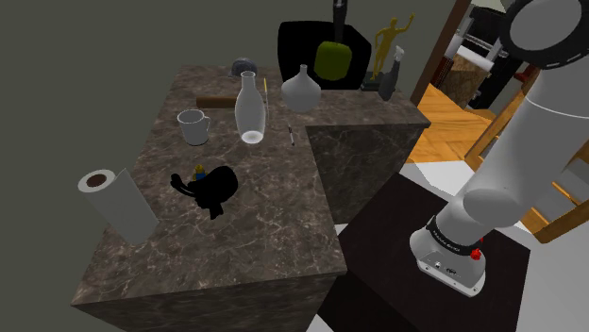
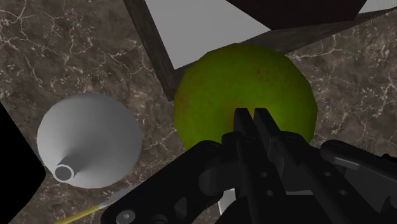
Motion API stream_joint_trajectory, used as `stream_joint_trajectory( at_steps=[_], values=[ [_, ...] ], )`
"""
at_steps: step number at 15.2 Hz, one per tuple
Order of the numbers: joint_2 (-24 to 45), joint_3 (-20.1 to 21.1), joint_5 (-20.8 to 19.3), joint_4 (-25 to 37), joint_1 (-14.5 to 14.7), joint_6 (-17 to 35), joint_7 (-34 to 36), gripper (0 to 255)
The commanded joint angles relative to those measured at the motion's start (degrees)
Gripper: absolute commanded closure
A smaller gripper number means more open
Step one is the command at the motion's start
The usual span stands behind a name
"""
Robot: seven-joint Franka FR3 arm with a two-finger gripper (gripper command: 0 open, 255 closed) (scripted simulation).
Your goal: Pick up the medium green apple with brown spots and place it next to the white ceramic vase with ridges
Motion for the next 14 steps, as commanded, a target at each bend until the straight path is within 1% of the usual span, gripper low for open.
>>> stream_joint_trajectory(
  at_steps=[1, 5, 8, 11, 14],
  values=[
    [0.5, -1.0, -0.2, 0.8, -1.3, -0.2, -2.5, 255],
    [2.5, -3.2, -0.7, 3.5, -4.5, -0.6, -8.0, 255],
    [4.9, -4.8, -0.9, 6.7, -6.9, -1.3, -12.1, 255],
    [8.0, -6.3, -1.0, 11.2, -9.5, -2.3, -16.2, 255],
    [12.3, -7.6, -0.8, 17.4, -12.3, -4.0, -20.2, 255]
  ],
)
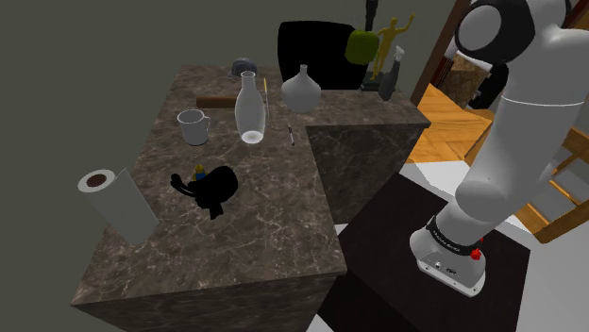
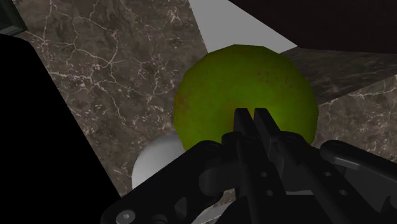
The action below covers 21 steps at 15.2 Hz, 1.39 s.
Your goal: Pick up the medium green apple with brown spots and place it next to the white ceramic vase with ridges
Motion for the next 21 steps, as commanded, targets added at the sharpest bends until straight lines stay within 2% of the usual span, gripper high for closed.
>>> stream_joint_trajectory(
  at_steps=[1, 3, 10, 21],
  values=[
    [3.1, -0.8, 0.2, 4.6, -2.0, -1.3, -2.8, 255],
    [6.1, -1.3, 0.4, 9.2, -3.5, -2.8, -4.7, 255],
    [0.6, -1.2, 0.0, -5.1, -2.9, 6.0, -3.8, 255],
    [-3.1, -1.1, -0.3, -19.2, -2.5, 16.4, -2.9, 255]
  ],
)
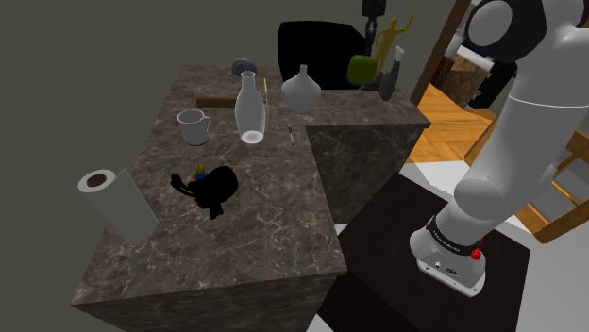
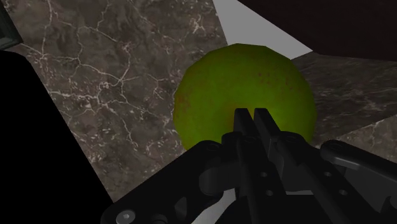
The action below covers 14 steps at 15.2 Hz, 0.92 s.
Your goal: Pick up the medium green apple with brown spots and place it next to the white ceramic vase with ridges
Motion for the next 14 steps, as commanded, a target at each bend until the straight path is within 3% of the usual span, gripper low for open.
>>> stream_joint_trajectory(
  at_steps=[1, 14],
  values=[
    [-0.5, 0.0, 0.0, -2.3, 0.1, 1.8, 0.2, 255],
    [-1.3, 0.1, -0.1, -13.4, 0.1, 12.2, 1.0, 255]
  ],
)
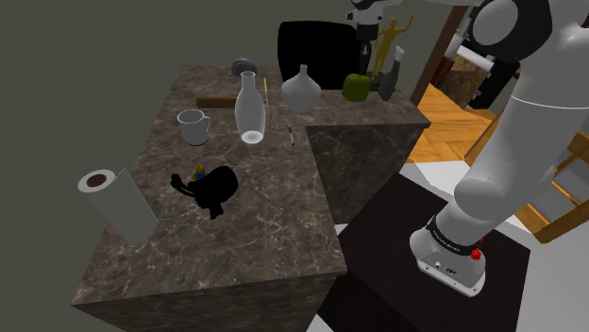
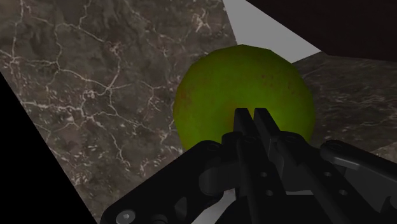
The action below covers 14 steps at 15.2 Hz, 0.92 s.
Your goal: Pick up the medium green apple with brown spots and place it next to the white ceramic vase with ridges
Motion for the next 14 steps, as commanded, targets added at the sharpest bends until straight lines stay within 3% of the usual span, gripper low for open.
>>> stream_joint_trajectory(
  at_steps=[1, 14],
  values=[
    [0.0, 0.0, 0.0, -1.6, 0.0, 1.6, 0.2, 255],
    [1.7, 0.1, 0.0, -9.3, 0.0, 11.0, 0.8, 255]
  ],
)
